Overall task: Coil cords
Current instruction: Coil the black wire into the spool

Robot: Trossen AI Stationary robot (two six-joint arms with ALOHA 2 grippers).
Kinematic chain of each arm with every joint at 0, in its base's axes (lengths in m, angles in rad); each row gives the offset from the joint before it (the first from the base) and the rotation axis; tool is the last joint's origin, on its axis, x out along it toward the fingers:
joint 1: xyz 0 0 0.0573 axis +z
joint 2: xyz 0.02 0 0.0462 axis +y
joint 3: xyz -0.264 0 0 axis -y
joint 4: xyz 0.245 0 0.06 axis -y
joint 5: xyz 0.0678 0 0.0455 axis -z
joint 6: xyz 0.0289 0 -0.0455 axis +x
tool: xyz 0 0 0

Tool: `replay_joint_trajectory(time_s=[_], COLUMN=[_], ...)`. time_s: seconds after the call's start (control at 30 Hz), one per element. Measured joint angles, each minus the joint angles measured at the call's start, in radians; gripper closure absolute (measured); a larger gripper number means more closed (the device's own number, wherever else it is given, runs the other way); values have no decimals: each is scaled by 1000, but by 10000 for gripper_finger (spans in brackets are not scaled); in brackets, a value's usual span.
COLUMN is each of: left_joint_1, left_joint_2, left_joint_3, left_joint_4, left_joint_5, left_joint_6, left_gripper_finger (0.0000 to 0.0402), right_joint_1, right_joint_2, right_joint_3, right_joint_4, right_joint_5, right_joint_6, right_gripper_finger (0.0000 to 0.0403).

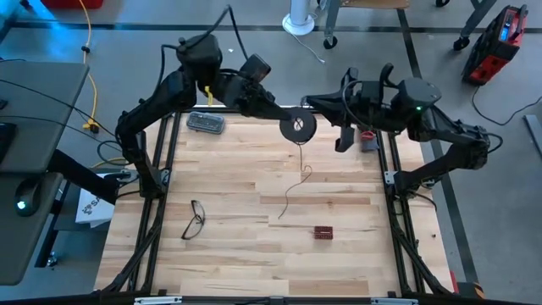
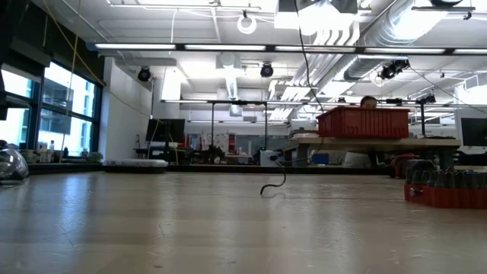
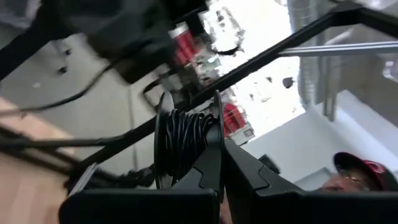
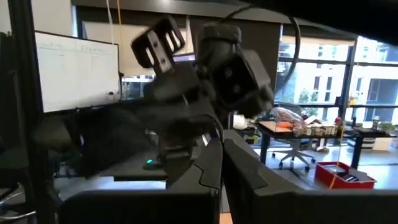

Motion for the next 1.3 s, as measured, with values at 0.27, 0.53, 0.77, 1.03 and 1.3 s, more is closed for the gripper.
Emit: replay_joint_trajectory(time_s=[0.27, 0.53, 0.77, 1.03, 1.3], left_joint_1=[-3, -4, -3, 10, 52], left_joint_2=[0, 0, 0, 0, 0], left_joint_3=[0, 1, 1, 1, 1], left_joint_4=[212, 241, 247, 369, 424], left_joint_5=[-5, -6, -8, -2, -1], left_joint_6=[-63, -74, -56, -50, -35], left_gripper_finger=[401, 401, 401, 401, 401], right_joint_1=[-16, -16, -28, -55, -55], right_joint_2=[63, 129, 181, 235, 285], right_joint_3=[0, 0, 0, 0, 0], right_joint_4=[107, 271, 412, 496, 574], right_joint_5=[-60, -90, -95, -180, -179], right_joint_6=[36, 36, 53, 149, 188], right_gripper_finger=[403, 403, 403, 403, 403])
